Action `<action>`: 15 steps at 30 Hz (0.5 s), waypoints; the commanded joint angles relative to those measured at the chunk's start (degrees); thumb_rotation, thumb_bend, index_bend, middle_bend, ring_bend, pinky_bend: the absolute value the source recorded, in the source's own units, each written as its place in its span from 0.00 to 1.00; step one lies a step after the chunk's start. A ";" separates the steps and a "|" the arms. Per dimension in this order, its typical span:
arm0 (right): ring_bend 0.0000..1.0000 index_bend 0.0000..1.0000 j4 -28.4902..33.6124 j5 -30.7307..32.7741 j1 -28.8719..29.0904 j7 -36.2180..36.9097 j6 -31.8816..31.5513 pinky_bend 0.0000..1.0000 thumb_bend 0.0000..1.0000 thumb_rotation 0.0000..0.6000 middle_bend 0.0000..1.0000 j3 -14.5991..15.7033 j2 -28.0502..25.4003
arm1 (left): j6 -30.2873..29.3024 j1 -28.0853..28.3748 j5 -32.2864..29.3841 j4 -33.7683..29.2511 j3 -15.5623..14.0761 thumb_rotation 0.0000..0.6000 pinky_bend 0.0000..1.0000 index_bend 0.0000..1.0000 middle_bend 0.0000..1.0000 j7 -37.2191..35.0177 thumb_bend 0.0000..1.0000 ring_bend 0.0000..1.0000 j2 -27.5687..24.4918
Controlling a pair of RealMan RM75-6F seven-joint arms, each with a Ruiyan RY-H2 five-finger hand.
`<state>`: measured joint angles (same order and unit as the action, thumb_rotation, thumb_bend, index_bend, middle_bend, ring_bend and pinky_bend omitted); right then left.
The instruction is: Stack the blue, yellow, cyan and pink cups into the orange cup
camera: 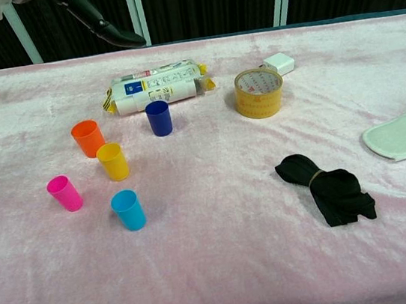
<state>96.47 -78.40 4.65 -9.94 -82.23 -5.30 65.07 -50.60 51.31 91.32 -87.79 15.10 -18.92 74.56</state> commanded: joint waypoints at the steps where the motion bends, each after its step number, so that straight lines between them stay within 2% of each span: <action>1: 0.18 0.16 -0.03 0.07 0.09 0.05 0.20 0.24 0.27 1.00 0.10 -0.01 0.01 | -0.03 0.91 1.61 -0.82 -1.75 1.00 0.04 0.11 0.14 0.24 0.18 0.00 -1.38; 7: 0.18 0.16 -0.05 -0.04 0.15 -0.07 0.32 0.24 0.27 1.00 0.10 0.10 0.05 | -3.86 -0.16 3.56 -2.63 -2.98 1.00 0.05 0.11 0.15 -2.30 0.18 0.00 -1.92; 11: 0.17 0.16 -0.15 0.22 0.13 -0.23 0.19 0.24 0.27 1.00 0.10 -0.06 0.10 | -7.79 -1.14 6.75 -2.57 -4.87 1.00 0.05 0.11 0.14 -4.15 0.18 0.00 -2.45; 15: 0.17 0.16 -0.21 0.01 0.06 -0.37 -0.03 0.24 0.27 1.00 0.10 0.00 0.00 | -9.01 -1.47 7.69 -2.67 -6.06 1.00 0.05 0.11 0.14 -6.78 0.18 0.00 -2.97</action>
<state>96.28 -78.35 4.73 -10.29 -82.22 -5.32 65.09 -58.81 50.21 98.39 -90.33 9.82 -24.41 71.98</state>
